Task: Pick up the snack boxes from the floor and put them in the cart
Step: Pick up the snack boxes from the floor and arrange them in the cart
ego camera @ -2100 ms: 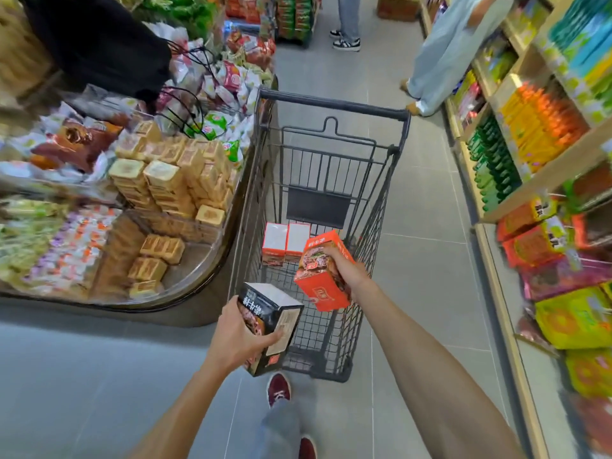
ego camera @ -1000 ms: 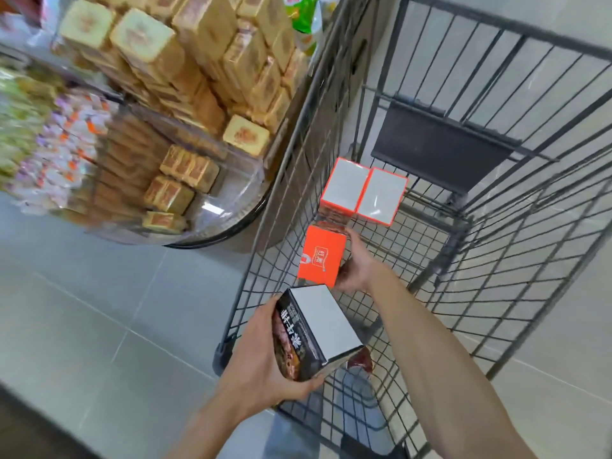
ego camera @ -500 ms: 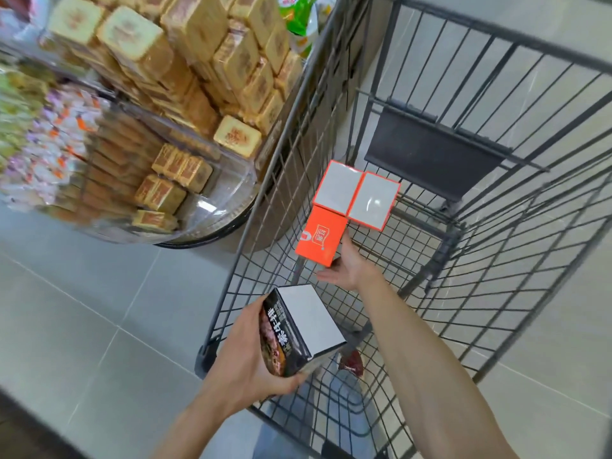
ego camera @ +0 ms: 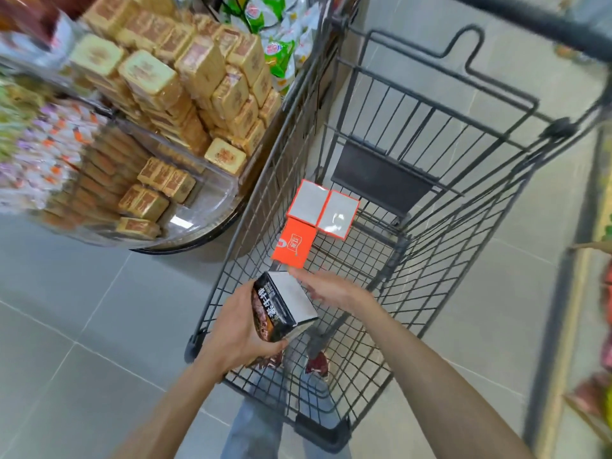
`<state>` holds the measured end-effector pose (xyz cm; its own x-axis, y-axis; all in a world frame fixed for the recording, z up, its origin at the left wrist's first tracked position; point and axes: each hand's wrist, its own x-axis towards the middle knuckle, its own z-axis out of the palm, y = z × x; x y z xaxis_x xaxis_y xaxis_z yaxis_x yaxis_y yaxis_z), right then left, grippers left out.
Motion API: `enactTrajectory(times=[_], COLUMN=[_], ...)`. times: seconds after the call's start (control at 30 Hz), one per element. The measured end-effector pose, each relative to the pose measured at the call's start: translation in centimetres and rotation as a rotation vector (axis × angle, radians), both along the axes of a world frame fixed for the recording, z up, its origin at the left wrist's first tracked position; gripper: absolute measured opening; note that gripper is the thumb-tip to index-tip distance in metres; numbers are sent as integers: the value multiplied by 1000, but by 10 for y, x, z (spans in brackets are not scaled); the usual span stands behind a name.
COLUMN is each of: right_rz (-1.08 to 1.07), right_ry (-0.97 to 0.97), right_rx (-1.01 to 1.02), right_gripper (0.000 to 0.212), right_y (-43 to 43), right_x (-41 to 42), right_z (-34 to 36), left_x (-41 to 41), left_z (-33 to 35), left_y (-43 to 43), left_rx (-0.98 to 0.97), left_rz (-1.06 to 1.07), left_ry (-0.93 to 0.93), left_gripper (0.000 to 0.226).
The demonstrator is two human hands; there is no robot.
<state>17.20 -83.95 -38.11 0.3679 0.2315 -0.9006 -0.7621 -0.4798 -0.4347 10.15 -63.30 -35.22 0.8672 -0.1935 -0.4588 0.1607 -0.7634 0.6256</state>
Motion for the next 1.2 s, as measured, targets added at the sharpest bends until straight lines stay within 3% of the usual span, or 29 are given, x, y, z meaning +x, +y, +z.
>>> enactTrajectory(times=[0.03, 0.07, 0.13, 0.17, 0.27, 0.37, 0.43, 0.53, 0.67, 0.77, 0.87, 0.97, 1.2], right_rz=[96, 169, 214, 199, 168, 94, 61, -39, -208, -312, -376, -484, -627], right_ry=[6, -1, -15, -39, -100, -104, -120, -150, -173, -181, -198, -196, -218], right_rx=[-17, -25, -17, -12, -40, -68, -78, -109, -222, -321, -469, -581, -669], right_gripper=[109, 95, 49, 37, 31, 48, 42, 47, 45, 52, 88, 123, 121], right_y=[-1, -1, -2, -3, -4, -7, -12, -20, -25, -24, -15, -3, 19], right_x=[-3, -6, -12, -15, -21, -27, -31, -34, -36, -35, -34, -28, 6], right_z=[5, 17, 35, 40, 47, 41, 42, 39, 35, 19, -1, -14, -57], left_x=[1, 2, 5, 6, 10, 15, 20, 34, 57, 73, 86, 94, 97], left_z=[2, 2, 4, 5, 6, 8, 12, 21, 29, 25, 14, -1, -21], left_y=[-2, -4, -10, -12, -16, -15, -13, -7, 12, 21, 24, 22, 19], left_rx=[10, 13, -6, -21, -5, 34, 48, 47, 129, 181, 166, 19, 9], left_rz=[-20, -41, -75, -89, -151, -237, -312, -298, -224, -171, -94, -18, 89], left_ry=[-11, -19, -27, -31, -65, -24, -9, -74, -418, -549, -505, -323, -295], left_gripper=[119, 119, 118, 118, 123, 138, 136, 104, 59, 49, 62, 75, 57])
